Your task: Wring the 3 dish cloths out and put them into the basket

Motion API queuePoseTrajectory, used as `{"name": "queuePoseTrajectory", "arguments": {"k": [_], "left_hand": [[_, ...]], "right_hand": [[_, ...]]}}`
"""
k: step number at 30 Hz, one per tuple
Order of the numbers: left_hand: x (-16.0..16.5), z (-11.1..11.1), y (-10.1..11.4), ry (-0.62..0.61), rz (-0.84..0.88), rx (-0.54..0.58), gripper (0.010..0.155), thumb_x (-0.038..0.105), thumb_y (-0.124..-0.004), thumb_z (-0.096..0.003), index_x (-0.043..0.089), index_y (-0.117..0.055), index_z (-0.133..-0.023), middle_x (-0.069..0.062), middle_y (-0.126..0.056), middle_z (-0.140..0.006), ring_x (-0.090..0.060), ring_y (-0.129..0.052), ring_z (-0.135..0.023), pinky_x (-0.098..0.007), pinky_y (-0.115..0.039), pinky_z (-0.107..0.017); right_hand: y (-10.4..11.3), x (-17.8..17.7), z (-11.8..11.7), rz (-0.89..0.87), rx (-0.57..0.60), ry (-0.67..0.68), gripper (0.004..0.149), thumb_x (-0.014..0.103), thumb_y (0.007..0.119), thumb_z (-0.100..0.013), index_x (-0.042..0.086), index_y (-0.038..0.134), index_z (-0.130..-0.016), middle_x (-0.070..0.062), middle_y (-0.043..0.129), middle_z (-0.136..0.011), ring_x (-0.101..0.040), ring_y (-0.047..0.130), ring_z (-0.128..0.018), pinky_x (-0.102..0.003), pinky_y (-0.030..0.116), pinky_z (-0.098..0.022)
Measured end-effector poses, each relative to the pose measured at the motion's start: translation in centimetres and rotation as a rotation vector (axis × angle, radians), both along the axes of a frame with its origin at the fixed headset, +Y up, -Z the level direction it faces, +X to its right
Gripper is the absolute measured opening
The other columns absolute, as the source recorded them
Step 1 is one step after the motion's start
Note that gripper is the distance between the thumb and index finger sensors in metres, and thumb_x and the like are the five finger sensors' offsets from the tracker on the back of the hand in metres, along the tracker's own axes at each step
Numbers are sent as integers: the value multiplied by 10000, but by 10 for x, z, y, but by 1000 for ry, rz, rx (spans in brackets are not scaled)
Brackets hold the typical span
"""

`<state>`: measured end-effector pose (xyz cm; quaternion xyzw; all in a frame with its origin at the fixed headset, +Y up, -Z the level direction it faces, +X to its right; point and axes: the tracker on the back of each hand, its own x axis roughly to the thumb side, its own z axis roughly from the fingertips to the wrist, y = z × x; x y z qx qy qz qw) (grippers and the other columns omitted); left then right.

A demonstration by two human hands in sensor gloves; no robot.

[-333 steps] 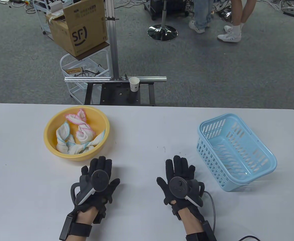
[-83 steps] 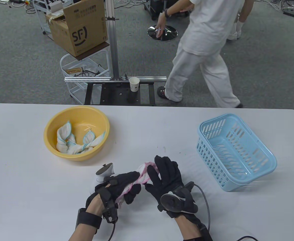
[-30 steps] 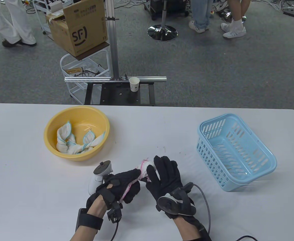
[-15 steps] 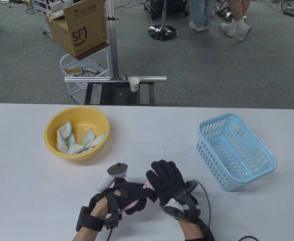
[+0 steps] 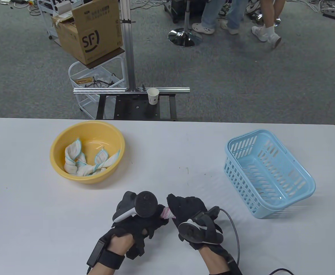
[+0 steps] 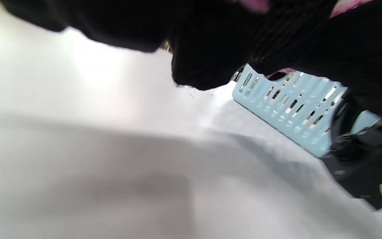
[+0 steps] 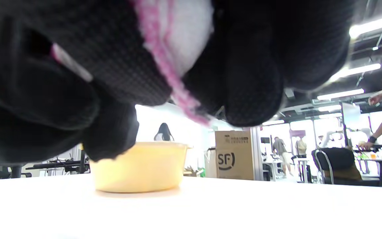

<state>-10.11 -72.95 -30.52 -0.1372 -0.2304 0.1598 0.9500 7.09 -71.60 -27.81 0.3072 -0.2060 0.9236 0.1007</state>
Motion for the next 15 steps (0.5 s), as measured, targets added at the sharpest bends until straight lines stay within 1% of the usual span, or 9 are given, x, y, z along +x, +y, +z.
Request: {"name": "queuePoseTrajectory", "arguments": {"k": [1,4,6,11,15], "left_hand": [[1,1,1,-1,-25,56,544,468,-884,-434,116,-809,-842,70,-997,-391,-157,-932,-74,-433,-837,-185],[2,3,2,-4,-59,142,532,475,-874,-428,120,-813,-819,77,-993,-386,-154,-931,-72,-431,-838,-184],[4,5,2,-4,-87,201,529,477,-868,-418,129,-812,-813,84,-989,-383,-149,-928,-72,-426,-839,-184],[9,9,3,-27,-117,289,523,468,-867,-403,135,-814,-804,92,-986,-376,-144,-924,-68,-423,-841,-182],[14,11,1,-48,-156,321,518,463,-871,-404,133,-819,-799,92,-988,-373,-145,-924,-65,-424,-842,-180]], "right_hand": [[0,0,-1,-11,-28,-5,563,326,957,-438,69,744,-892,-105,1006,-650,-284,1074,-447,-529,857,-429],[0,0,-2,-49,-91,-18,546,327,954,-432,50,773,-866,-100,1024,-586,-270,1079,-368,-523,868,-383],[-2,1,-4,-82,-173,-34,538,325,951,-427,38,789,-852,-100,1032,-553,-263,1078,-322,-519,873,-355],[-7,6,-9,-169,-353,-48,532,312,938,-429,21,790,-849,-101,1033,-518,-246,1069,-265,-514,876,-321],[-15,11,-14,-237,-531,-60,535,298,929,-432,10,779,-857,-111,1026,-514,-247,1059,-253,-517,872,-313]]}}
